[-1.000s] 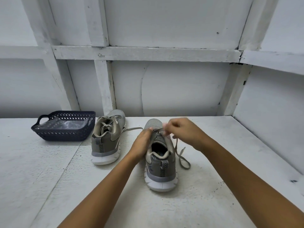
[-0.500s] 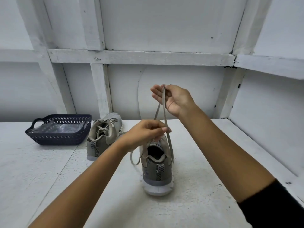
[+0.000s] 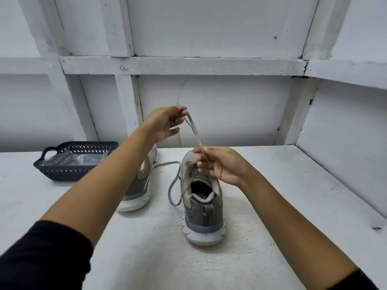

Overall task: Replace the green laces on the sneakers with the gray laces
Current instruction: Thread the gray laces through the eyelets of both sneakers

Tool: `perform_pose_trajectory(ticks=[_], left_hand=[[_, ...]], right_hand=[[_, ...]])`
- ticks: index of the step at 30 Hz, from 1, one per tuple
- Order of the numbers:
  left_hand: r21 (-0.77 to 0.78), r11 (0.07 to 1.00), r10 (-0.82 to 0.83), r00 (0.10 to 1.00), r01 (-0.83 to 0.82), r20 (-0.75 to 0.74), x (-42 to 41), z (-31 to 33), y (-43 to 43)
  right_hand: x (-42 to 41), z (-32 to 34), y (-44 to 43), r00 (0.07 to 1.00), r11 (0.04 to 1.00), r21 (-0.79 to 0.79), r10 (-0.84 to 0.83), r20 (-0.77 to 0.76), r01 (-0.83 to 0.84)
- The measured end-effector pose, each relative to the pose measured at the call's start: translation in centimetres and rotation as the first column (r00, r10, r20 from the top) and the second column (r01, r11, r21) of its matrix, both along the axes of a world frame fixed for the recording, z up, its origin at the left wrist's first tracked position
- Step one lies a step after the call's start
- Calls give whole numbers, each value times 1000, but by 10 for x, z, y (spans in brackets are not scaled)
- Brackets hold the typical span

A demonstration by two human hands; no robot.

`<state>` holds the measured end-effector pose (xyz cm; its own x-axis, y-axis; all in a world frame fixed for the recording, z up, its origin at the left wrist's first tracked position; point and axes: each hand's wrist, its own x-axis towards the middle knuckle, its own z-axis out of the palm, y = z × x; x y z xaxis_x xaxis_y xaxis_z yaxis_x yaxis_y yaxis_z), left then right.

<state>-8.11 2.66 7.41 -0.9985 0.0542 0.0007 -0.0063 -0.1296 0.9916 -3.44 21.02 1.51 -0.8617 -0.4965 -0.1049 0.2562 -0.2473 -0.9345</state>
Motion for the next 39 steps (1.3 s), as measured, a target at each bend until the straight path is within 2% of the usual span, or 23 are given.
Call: perform_pose_trajectory(ticks=[5,7,9,11,13,16,20,23,26,29,31,35,39], left_hand=[[-19,999,48,998,-47,37,-17,1,-2],[-172,985,48,997,-36,63,-17,0,2],[-487,873,52,993,4,103,-14,-5,9],[-733,678,48,994,41,100,-9,-14,20],[-840,541,18,998,43,63,0,-26,32],[-884,462,-33,997,75,67,11,-42,45],[-810,558,-69,983,181,171,23,-55,56],[-754,623,-100,977,209,188,25,-62,58],[-698,694,-27,975,176,219,22,-72,54],[-560,818,18,966,134,257,18,-82,48],[-480,869,8,965,124,262,16,-87,44],[-378,923,23,969,74,246,14,-94,42],[-330,942,23,971,59,239,16,-95,45]], right_hand=[[2,-3,8,999,1000,1,17,-27,-17],[0,-1,10,999,999,-21,-32,-24,31],[-6,0,12,991,989,-69,-133,-3,133],[-14,-2,16,969,964,-99,-247,28,248],[-21,-6,19,935,934,-50,-352,44,354],[-31,-21,21,884,882,98,-466,29,462],[-34,-37,14,875,875,97,-481,57,474],[-34,-46,4,859,860,67,-509,52,505],[-36,-56,-4,834,829,98,-551,-15,550],[-36,-64,-7,797,784,145,-594,-110,604],[-37,-69,-7,779,761,168,-606,-160,627],[-38,-75,-9,773,743,226,-571,-274,629],[-38,-78,-9,758,730,230,-568,-320,644]])
